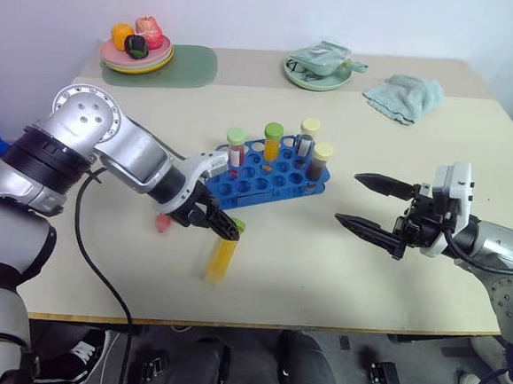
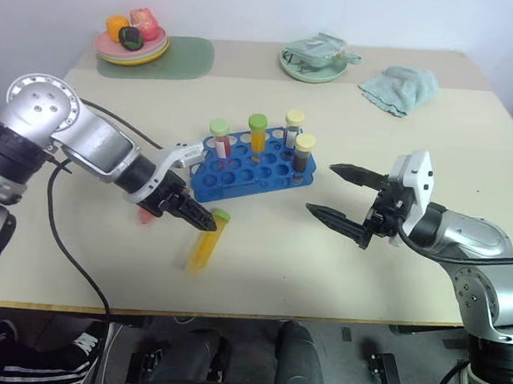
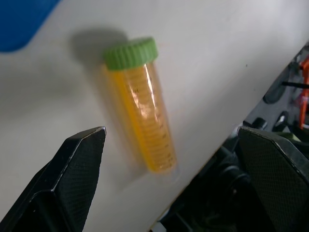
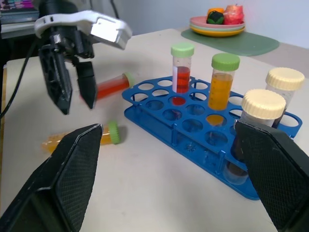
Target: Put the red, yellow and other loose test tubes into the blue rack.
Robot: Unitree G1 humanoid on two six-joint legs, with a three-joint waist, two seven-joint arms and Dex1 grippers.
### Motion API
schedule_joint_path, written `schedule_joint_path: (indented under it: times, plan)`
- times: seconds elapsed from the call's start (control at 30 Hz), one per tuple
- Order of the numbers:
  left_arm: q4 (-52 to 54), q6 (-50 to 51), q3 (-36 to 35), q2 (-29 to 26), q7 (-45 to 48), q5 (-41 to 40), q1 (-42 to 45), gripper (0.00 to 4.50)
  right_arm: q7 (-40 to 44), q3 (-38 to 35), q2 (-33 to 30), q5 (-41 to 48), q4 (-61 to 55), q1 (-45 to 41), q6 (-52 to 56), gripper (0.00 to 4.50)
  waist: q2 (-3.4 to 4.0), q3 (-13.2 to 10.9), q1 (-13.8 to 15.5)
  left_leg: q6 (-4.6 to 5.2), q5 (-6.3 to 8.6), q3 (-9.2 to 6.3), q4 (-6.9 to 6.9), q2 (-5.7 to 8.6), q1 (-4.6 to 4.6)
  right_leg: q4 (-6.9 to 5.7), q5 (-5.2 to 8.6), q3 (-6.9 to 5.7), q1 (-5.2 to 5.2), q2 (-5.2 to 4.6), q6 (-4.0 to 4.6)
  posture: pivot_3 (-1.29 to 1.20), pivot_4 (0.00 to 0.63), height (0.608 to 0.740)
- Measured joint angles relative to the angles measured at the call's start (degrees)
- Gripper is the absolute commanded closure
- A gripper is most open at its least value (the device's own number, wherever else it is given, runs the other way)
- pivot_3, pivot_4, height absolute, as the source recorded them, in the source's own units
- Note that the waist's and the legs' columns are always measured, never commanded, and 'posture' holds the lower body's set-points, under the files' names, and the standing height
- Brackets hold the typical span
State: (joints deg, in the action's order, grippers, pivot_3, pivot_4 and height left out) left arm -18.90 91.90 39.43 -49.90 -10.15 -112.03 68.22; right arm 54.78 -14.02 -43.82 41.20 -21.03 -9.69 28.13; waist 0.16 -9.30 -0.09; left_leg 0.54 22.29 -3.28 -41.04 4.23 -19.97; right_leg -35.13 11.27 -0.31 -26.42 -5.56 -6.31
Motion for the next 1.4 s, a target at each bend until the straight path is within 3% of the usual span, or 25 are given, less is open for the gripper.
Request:
schedule_joint_path:
  times: [0.23,0.8,0.97,1.07,1.2,1.4]
  plan:
    - [-0.06,-0.68,1.07,0.03,-0.98,0.0,-1.01,0.0,-0.57,0.25,0.61,-0.54,-0.04,0.1,-0.63,0.04,0.0,0.0,0.02,-0.01,-0.01,-0.2,0.0,0.09,0.0,-0.01,0.0,0.01,-0.02,0.0,0.0,0.0,0.15,0.74]
    - [-2.22,0.31,11.27,0.7,4.1,0.0,0.14,0.0,-4.59,0.08,1.57,-0.09,-5.16,4.59,-0.67,0.04,0.0,0.0,-0.04,-0.01,-0.01,-0.24,-0.01,0.13,0.0,-0.02,0.0,0.02,-0.03,0.0,0.0,0.0,0.15,0.74]
    - [-2.93,0.1,10.83,2.5,2.14,-0.21,0.32,0.0,-5.22,-0.49,1.42,0.16,-5.92,4.83,-0.28,0.04,0.0,0.0,0.43,-0.01,-0.01,-0.25,-0.01,0.15,0.03,-0.01,0.0,0.04,0.02,-0.01,0.0,0.0,0.15,0.74]
    - [-3.8,-0.05,9.79,3.76,0.03,-0.54,-0.13,0.82,-5.86,-0.5,1.42,0.34,-6.38,4.83,0.1,0.0,0.01,0.01,0.92,-0.01,-0.01,-0.26,-0.06,0.18,0.06,-0.01,0.0,0.05,0.09,-0.02,0.0,0.0,0.15,0.74]
    - [-5.38,-0.15,9.09,6.48,-1.59,-0.51,-0.93,2.76,-6.43,-0.55,1.42,0.62,-7.06,5.08,0.27,0.0,0.0,0.01,0.79,-0.01,-0.01,-0.29,-0.07,0.22,0.04,-0.01,0.0,0.06,0.04,-0.02,0.0,0.0,0.15,0.74]
    - [-5.67,-0.18,8.12,7.17,-3.61,-0.6,-1.17,2.76,-7.18,-0.81,1.42,0.68,-7.68,5.45,0.32,0.0,0.0,0.01,0.53,-0.01,-0.01,-0.32,-0.02,0.22,0.05,-0.04,0.0,0.1,-0.03,0.01,0.0,0.0,0.15,0.74]
